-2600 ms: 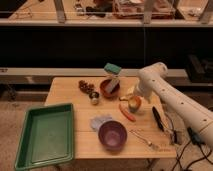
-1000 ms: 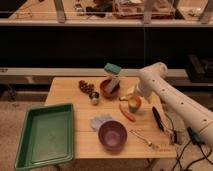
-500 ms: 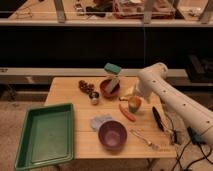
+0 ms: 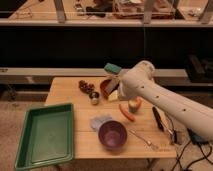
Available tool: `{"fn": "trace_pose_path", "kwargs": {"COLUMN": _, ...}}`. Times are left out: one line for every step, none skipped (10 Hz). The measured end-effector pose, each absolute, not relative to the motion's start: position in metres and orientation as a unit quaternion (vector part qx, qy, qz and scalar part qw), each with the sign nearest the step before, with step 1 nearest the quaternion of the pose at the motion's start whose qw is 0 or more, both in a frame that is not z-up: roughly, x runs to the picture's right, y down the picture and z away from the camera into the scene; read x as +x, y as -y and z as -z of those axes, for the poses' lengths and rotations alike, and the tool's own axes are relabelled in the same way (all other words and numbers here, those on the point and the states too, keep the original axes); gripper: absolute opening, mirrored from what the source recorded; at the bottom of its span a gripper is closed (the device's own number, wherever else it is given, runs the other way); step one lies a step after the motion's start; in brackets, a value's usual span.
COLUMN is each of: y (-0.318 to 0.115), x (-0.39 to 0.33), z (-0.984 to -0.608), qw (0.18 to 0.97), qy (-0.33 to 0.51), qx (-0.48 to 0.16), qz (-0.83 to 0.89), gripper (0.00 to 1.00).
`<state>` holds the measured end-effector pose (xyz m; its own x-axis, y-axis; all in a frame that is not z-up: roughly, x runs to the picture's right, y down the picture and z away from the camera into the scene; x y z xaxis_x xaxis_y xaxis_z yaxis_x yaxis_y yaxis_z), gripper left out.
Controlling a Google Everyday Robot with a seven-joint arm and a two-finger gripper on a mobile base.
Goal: Place towel in purple bowl
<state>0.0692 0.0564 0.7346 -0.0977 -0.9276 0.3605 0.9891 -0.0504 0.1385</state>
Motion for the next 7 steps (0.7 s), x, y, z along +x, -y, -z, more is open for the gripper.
{"fn": "trace_pose_path", "kwargs": {"y": -0.062, "x": 0.048, "z": -0.729, "qw": 0.639, "qy": 0.176, "qx": -0.089, "qz": 0.743, "gripper": 0.80}}
{"fn": "trace_pose_path", "kwargs": {"y": -0.068, "x": 0.027, "z": -0.730, "qw": 0.618, "qy": 0.177, "qx": -0.095, "qz": 0.760, "gripper": 0.80}}
{"fn": "trace_pose_path", "kwargs": {"y": -0.076, "x": 0.004, "z": -0.740, "qw": 0.599, "qy": 0.179, "qx": -0.105, "qz": 0.774, "gripper": 0.80}}
{"fn": "trace_pose_path", "kwargs": {"y": -0.084, "x": -0.006, "z": -0.753, "qw": 0.586, "qy": 0.180, "qx": -0.118, "qz": 0.781, "gripper": 0.80}}
{"fn": "trace_pose_path", "kwargs": {"y": -0.092, "x": -0.013, "z": -0.769, "qw": 0.576, "qy": 0.184, "qx": -0.128, "qz": 0.786, "gripper": 0.80}}
{"fn": "trace_pose_path", "kwargs": {"y": -0.098, "x": -0.015, "z": -0.783, "qw": 0.568, "qy": 0.186, "qx": -0.135, "qz": 0.790, "gripper": 0.80}}
{"fn": "trace_pose_path", "kwargs": {"y": -0.108, "x": -0.011, "z": -0.805, "qw": 0.555, "qy": 0.190, "qx": -0.146, "qz": 0.797, "gripper": 0.80}}
